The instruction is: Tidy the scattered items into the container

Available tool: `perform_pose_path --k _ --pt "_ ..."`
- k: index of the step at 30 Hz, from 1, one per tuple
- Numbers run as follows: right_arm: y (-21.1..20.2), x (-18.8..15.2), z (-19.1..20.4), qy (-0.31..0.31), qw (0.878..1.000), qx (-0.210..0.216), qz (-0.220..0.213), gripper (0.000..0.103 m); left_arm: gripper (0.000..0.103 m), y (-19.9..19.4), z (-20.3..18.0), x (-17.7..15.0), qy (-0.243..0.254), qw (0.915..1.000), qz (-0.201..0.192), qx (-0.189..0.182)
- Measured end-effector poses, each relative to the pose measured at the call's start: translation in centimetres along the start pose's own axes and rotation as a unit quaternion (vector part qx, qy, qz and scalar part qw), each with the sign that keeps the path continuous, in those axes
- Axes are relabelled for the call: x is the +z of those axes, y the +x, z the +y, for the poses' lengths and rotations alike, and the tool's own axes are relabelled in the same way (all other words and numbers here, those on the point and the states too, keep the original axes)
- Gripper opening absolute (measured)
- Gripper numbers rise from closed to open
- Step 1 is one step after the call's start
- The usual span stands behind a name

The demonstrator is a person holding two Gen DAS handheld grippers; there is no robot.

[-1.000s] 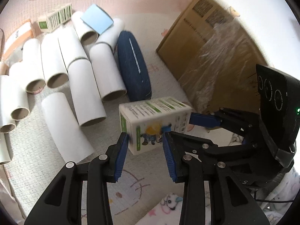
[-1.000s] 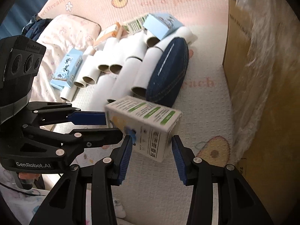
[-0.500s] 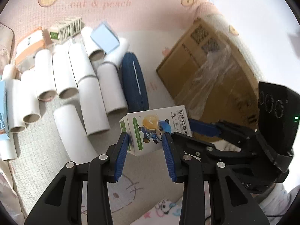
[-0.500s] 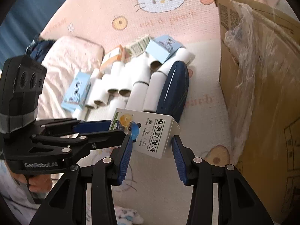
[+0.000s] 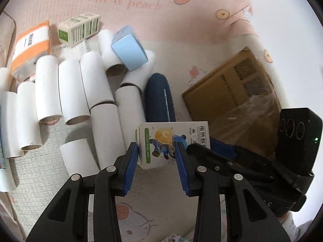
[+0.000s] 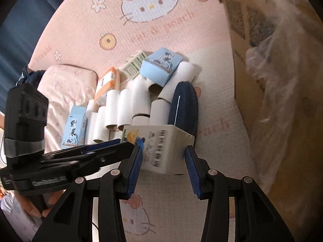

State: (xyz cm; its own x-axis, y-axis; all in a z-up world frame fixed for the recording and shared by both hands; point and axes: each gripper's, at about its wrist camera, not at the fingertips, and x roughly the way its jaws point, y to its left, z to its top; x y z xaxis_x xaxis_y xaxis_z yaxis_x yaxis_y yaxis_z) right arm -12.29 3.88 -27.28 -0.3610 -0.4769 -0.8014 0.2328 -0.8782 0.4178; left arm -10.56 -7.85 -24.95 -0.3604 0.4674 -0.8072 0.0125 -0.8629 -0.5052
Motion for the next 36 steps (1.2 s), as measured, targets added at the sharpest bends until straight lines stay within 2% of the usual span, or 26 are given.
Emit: perform_pose_path --k 5,14,17,23,29,36 --pt "0.4 0.3 0.5 -0.015 1.0 -0.001 -0.001 0.046 0.044 -0.1 1.0 0.3 -0.021 0.9996 -0.002 -0.017" --pt "0.7 0.8 0.0 -0.004 1.0 0.01 0.009 0.046 0.05 0.7 2.2 1.2 -0.052 0.9972 0.005 -0.054" --pt "0.6 0.8 0.2 -0.007 1.0 0.008 0.015 0.046 0.05 0.4 1.5 1.1 -0.041 0.9981 0.001 -0.047" --pt "-0.4 0.7 0.9 -0.022 1.0 -0.003 0.008 0.046 0.05 -2.0 0.1 1.0 -0.031 0.9974 -0.027 -0.06" --pt "-2.4 1.2 1.6 -0.019 0.999 0.006 -0.025 0.046 0.05 -4.2 -2.1 1.4 0.003 0.9979 -0.048 -0.043" --pt "-6.1 1.7 3.5 -0.062 0.995 -0.022 -0.071 0.046 0.05 -6.7 -5.4 1.5 0.045 0.9955 -0.077 -0.029"
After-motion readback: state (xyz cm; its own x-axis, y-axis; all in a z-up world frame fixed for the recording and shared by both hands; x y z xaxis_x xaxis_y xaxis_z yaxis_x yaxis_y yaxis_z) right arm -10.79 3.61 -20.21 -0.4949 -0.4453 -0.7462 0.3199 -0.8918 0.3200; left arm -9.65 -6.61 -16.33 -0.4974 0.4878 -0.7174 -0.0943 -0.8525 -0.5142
